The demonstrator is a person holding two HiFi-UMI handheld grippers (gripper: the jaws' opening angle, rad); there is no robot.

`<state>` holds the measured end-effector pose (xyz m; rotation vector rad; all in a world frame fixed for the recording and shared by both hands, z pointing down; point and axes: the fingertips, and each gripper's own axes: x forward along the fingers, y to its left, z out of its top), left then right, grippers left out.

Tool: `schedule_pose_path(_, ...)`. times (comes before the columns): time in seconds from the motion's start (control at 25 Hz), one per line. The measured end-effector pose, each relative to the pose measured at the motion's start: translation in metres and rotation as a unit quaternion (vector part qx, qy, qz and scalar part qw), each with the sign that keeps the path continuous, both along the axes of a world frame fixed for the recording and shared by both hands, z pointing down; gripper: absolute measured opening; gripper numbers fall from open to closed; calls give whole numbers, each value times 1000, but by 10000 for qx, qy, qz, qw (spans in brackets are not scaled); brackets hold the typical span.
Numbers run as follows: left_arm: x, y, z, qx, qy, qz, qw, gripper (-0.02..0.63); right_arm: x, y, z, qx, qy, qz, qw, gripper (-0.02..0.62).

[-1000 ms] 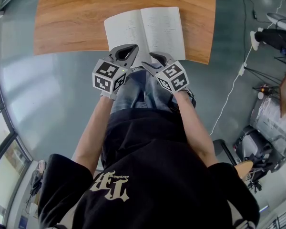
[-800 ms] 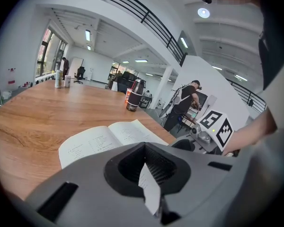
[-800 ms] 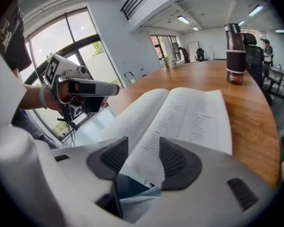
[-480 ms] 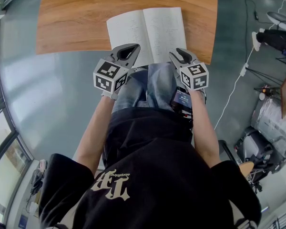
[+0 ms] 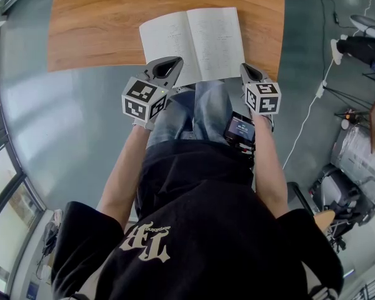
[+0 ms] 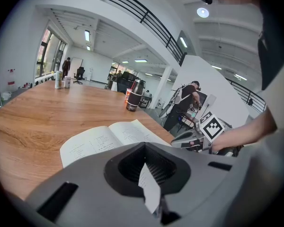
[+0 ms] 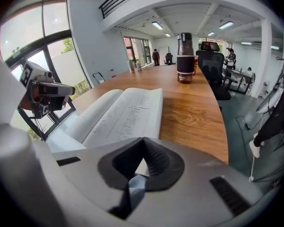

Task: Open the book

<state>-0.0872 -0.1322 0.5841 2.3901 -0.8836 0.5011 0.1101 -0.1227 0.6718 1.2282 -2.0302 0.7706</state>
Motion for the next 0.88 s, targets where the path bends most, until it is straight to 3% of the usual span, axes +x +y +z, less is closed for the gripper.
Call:
schedule_pose_path(0.48, -1, 0, -2, 17, 7, -50, 10000, 5, -5, -1, 15, -153, 65, -9, 9999, -12)
schedule_pose_path(0.88, -1, 0, -4, 35, 23, -71, 10000, 5, -74, 9, 10, -226, -383, -699, 9966, -12)
